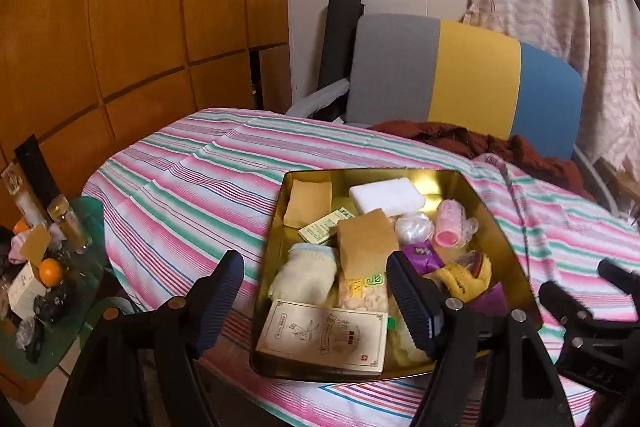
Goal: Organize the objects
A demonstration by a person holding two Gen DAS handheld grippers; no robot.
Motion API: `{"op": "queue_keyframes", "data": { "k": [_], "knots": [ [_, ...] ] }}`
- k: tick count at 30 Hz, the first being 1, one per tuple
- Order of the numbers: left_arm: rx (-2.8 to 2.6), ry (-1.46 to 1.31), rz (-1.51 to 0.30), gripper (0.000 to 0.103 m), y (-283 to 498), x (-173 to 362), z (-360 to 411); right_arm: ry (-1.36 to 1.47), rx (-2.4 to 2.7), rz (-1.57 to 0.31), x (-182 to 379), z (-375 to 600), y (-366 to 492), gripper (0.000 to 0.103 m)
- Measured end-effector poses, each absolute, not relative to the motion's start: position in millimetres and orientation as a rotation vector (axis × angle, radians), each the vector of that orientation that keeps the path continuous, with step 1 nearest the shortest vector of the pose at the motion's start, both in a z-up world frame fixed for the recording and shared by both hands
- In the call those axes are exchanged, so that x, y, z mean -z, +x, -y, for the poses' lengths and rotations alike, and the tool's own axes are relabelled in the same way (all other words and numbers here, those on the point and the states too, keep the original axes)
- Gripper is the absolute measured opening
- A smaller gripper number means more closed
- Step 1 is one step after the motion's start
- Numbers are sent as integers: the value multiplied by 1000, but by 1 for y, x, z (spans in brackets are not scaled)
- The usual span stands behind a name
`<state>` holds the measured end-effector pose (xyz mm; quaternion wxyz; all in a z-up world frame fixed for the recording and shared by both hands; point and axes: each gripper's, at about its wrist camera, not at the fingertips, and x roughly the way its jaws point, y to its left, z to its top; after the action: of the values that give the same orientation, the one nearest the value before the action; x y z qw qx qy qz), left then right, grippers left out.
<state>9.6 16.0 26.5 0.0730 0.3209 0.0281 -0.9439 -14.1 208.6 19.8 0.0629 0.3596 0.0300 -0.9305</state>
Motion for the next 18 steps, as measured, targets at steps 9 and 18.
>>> {"op": "queue_keyframes", "data": {
  "k": [9,18],
  "knots": [
    [2848,983,-130,71,9,-27,-15,1081,2801,-78,-18,-208,-10,103],
    [2872,981,-97,69,10,-26,-20,1098,2793,-96,-15,-204,-9,103]
  ]
}}
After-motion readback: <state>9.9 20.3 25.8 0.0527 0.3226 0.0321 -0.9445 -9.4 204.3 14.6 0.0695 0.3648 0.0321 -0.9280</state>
